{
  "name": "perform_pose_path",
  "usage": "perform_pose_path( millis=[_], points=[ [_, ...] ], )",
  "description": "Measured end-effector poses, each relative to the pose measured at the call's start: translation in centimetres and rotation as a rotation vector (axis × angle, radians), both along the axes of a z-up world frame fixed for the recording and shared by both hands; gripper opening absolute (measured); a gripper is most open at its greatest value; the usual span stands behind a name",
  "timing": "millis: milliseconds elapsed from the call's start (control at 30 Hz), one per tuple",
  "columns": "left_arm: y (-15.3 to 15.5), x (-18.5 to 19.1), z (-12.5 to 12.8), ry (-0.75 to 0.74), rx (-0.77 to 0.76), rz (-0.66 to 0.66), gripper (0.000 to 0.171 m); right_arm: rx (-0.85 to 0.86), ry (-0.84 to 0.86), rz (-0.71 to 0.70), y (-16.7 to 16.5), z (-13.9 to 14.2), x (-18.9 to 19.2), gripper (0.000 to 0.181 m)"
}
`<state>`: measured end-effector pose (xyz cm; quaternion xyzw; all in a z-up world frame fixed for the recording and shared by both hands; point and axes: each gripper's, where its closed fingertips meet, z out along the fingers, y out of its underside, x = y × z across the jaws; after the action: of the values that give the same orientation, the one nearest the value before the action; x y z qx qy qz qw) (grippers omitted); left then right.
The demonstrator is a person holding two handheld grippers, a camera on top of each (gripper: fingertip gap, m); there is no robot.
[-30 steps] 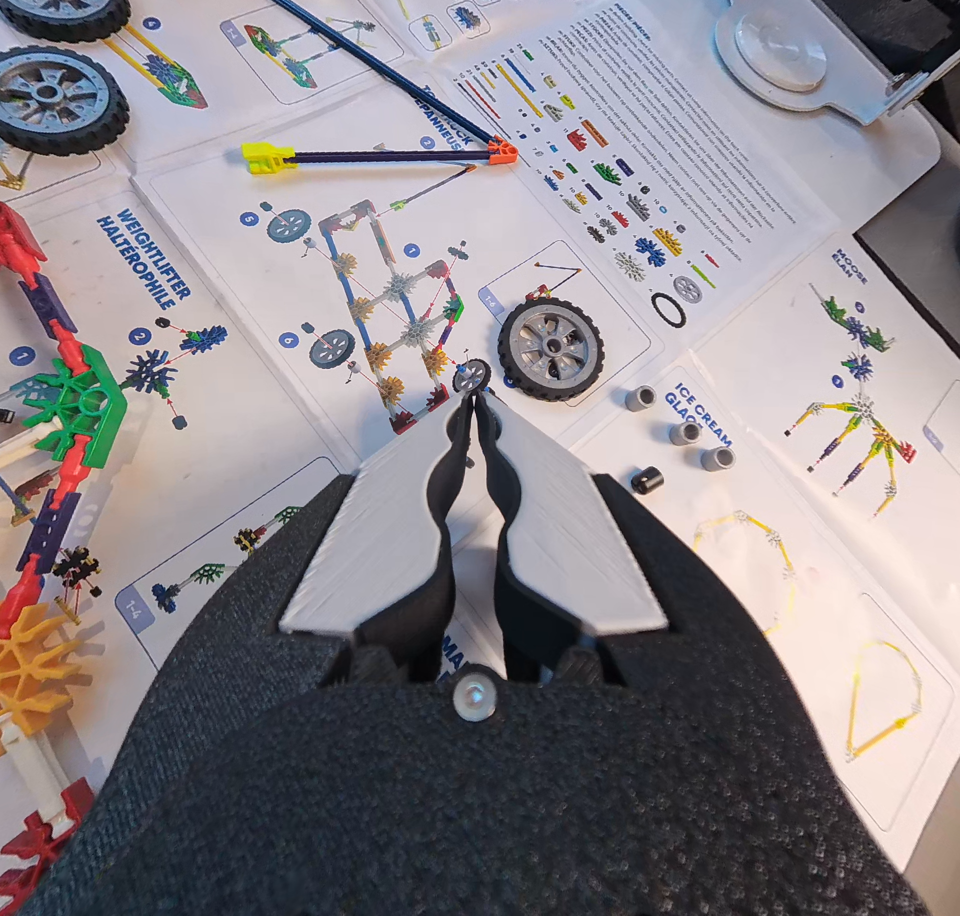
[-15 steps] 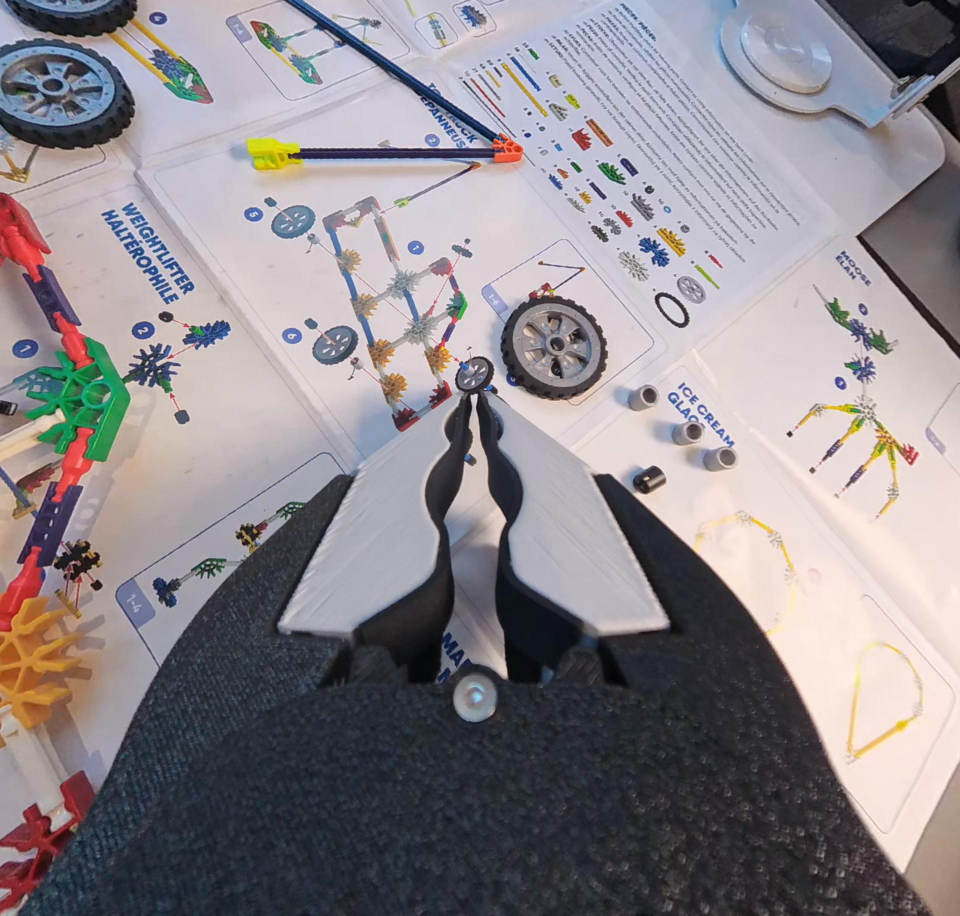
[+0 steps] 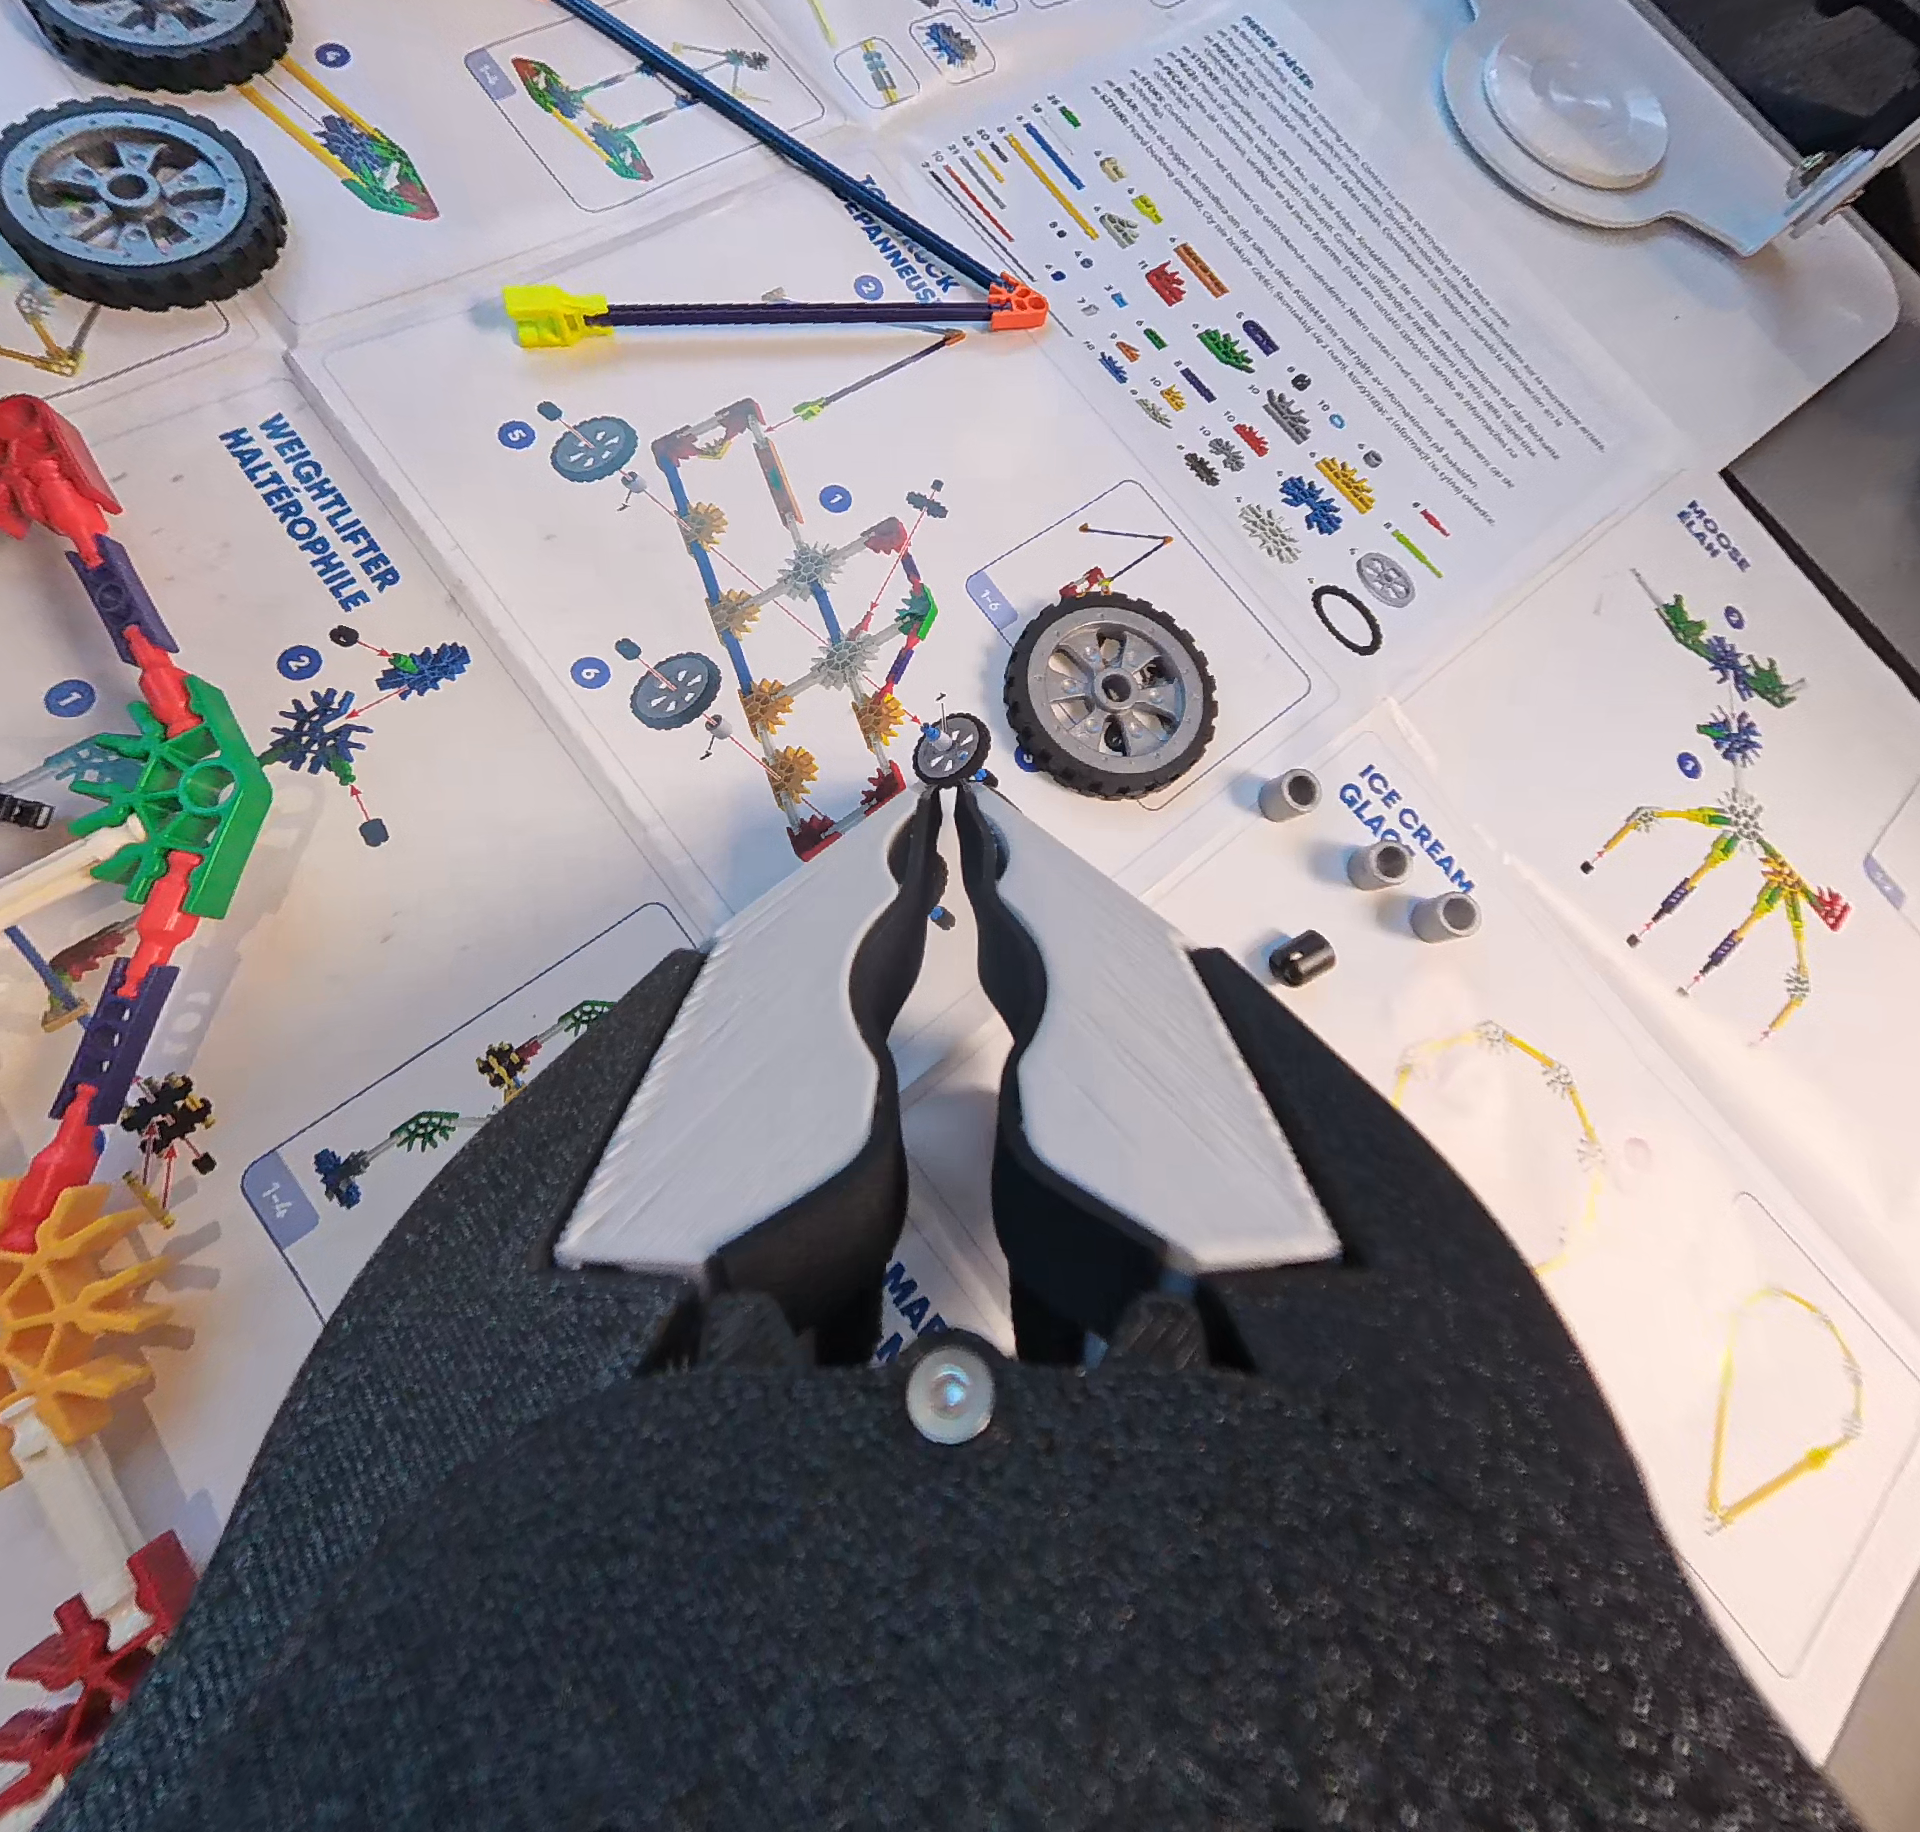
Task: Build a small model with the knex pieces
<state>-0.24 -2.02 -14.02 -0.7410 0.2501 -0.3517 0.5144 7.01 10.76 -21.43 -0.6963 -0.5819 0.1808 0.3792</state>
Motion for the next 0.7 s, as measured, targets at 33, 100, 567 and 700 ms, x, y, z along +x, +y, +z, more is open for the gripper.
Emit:
perform_pose_path(
  millis=[33, 100, 567, 700],
  points=[
    [0.1, -0.1, 0.1, -0.006, 0.0, 0.003, 0.003, 0.0, 0.001, 0.0, 0.0, 0.0, 0.0, 0.001],
    [0.1, -0.2, 0.1, -0.001, 0.005, 0.007, 0.003, 0.001, 0.001, 0.001, 0.0, 0.0, 0.0, 0.001],
    [0.0, 0.1, -0.2, 0.039, 0.021, 0.003, 0.004, 0.008, 0.007, 0.06, -1.4, 0.2, -1.8, 0.0],
    [0.0, 0.2, -0.2, 0.05, 0.027, 0.003, 0.004, -0.013, 0.017, 0.099, -2.4, 0.3, -3.0, 0.0]
  ],
)
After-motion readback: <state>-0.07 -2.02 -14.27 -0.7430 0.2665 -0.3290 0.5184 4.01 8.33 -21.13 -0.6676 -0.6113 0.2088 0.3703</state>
